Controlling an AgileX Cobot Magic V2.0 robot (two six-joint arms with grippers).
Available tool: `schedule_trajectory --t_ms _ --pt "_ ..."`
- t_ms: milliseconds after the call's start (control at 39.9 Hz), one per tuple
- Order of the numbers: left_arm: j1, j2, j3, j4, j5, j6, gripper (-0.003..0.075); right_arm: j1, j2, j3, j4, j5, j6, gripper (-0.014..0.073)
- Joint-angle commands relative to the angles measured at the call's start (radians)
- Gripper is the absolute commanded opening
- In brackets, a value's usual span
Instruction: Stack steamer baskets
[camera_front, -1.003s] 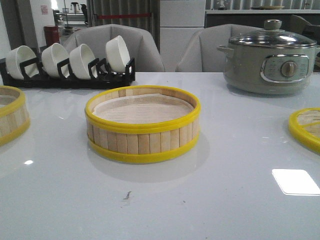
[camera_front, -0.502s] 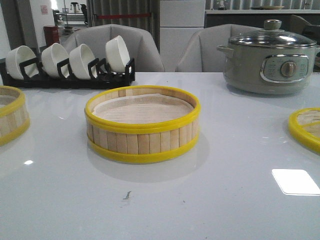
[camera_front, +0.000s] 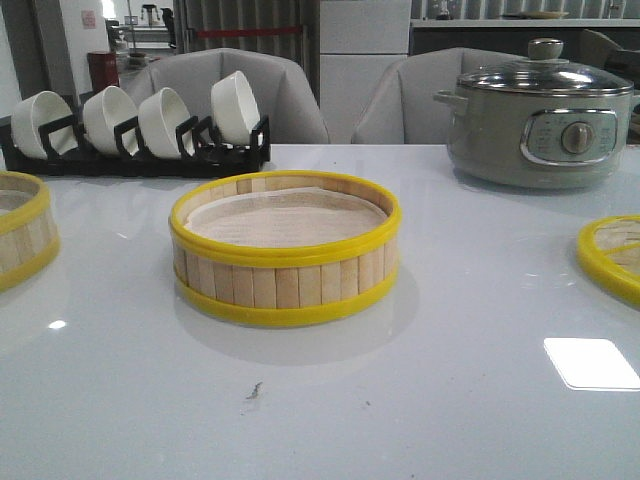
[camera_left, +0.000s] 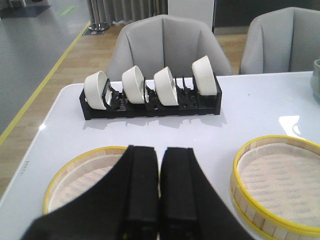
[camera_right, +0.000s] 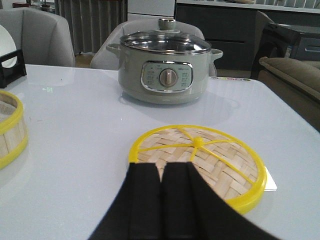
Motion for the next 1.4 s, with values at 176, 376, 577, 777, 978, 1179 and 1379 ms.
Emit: schedule_trajectory --t_ms 176,376,577,777,978,1179,1379 --pt "-0.007 0.163 -0.182 0.067 0.100 -0.002 0.0095 -0.003 -0.021 -0.015 -0.007 -0.093 -0.001 0.0039" --pt "-0.007 0.175 -0.181 0.083 0.083 0.000 0.0095 -0.003 -0.021 -0.015 -0.007 -0.093 -0.001 0.0039" --pt "-0.007 0.175 -0.181 0.098 0.084 0.000 0.0095 -0.003 -0.021 -0.015 -0.007 -0.093 -0.001 0.0039" --pt "-0.007 0.175 -0.181 0.101 0.096 0.000 0.0095 -0.003 -0.021 -0.015 -0.007 -0.093 -0.001 0.0039" --pt "-0.007 0.175 -0.181 0.105 0.089 0.000 0.0095 -0.003 -0.021 -0.015 -0.007 -0.093 -0.001 0.0039" --pt "-0.007 0.175 -0.181 0.065 0.089 0.000 0.0095 -0.003 -0.021 -0.017 -0.016 -0.110 -0.001 0.0039" --pt "-0.007 0.175 -0.181 0.070 0.092 0.000 0.0095 -0.006 -0.021 -0.017 -0.017 -0.225 -0.001 0.0039"
